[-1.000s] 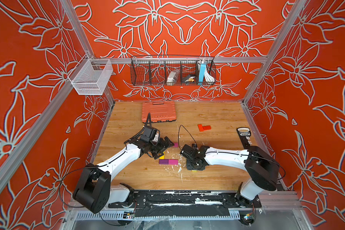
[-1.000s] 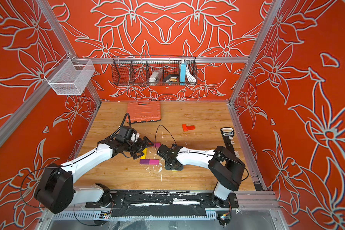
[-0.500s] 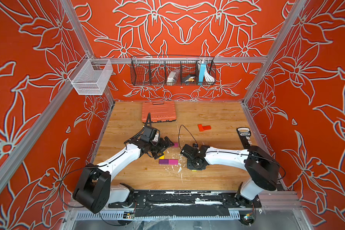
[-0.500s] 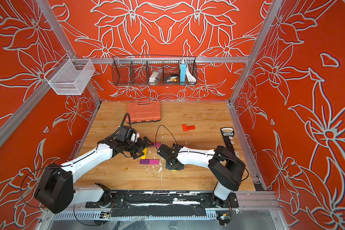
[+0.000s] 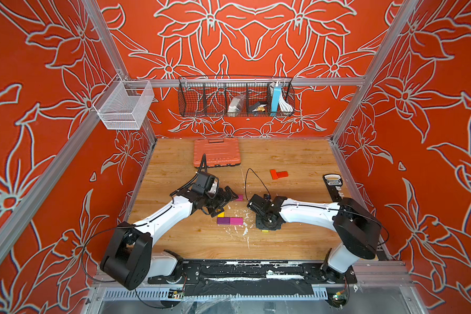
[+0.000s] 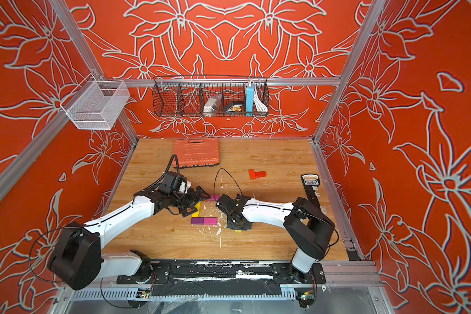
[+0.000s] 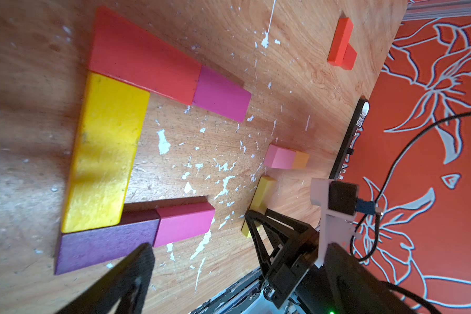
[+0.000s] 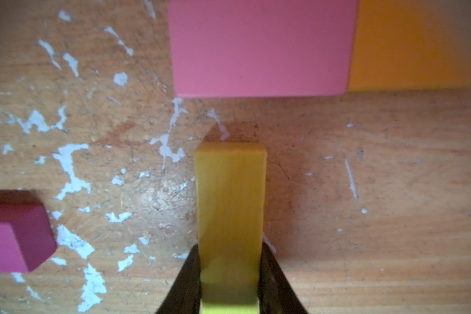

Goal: Assemble the letter c with building blocks
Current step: Assemble the building block at the center of the board.

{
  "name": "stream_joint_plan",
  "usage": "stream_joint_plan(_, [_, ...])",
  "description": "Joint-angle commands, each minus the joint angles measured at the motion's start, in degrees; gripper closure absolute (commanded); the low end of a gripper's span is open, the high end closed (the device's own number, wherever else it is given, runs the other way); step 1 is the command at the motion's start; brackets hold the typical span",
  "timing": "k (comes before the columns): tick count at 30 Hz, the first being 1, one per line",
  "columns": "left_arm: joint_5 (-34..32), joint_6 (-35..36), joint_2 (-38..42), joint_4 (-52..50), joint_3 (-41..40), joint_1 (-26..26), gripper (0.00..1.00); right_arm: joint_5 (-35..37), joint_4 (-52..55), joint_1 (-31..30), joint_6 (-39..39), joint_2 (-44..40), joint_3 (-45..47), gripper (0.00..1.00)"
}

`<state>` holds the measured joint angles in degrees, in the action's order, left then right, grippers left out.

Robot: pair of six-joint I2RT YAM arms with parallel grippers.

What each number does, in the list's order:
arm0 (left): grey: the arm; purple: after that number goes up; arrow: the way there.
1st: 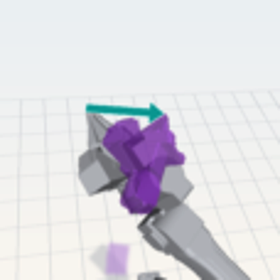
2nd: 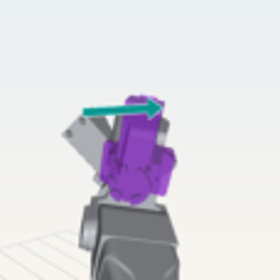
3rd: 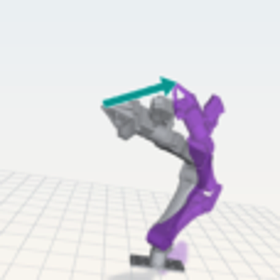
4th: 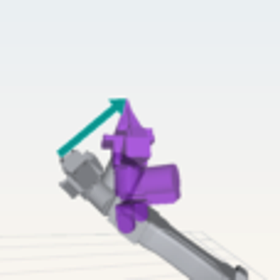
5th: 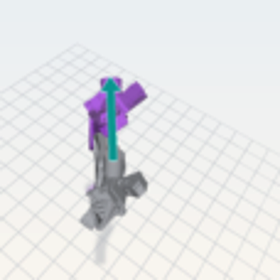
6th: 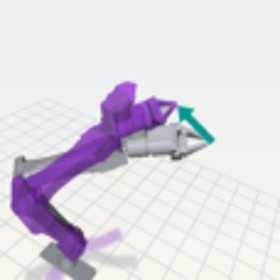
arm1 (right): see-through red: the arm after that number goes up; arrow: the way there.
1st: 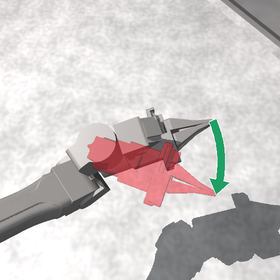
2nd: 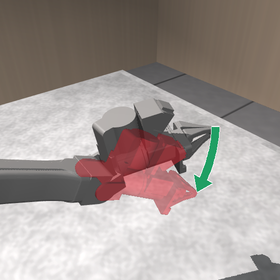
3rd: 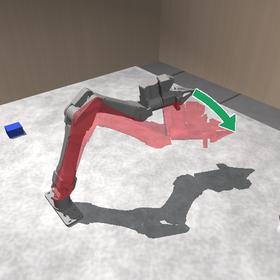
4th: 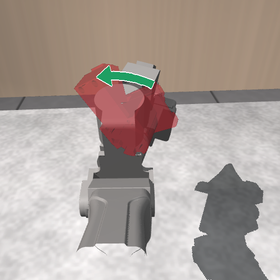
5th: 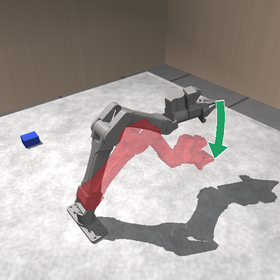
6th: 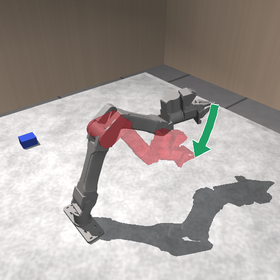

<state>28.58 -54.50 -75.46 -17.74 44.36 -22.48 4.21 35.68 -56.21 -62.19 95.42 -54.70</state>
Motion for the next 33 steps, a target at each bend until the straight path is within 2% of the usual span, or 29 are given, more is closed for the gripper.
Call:
stream_joint_plan(1, [-0.19,-0.34,-0.57,0.77,0.51,-0.28,0.02,1.24,0.53,1.17,1.19,2.95,0.21,0.75])
stream_joint_plan(33, [0.25,-0.56,-1.40,1.71,0.38,-0.33,0.02,0.65,0.88,2.15,3.24,5.09,-1.79,0.74])
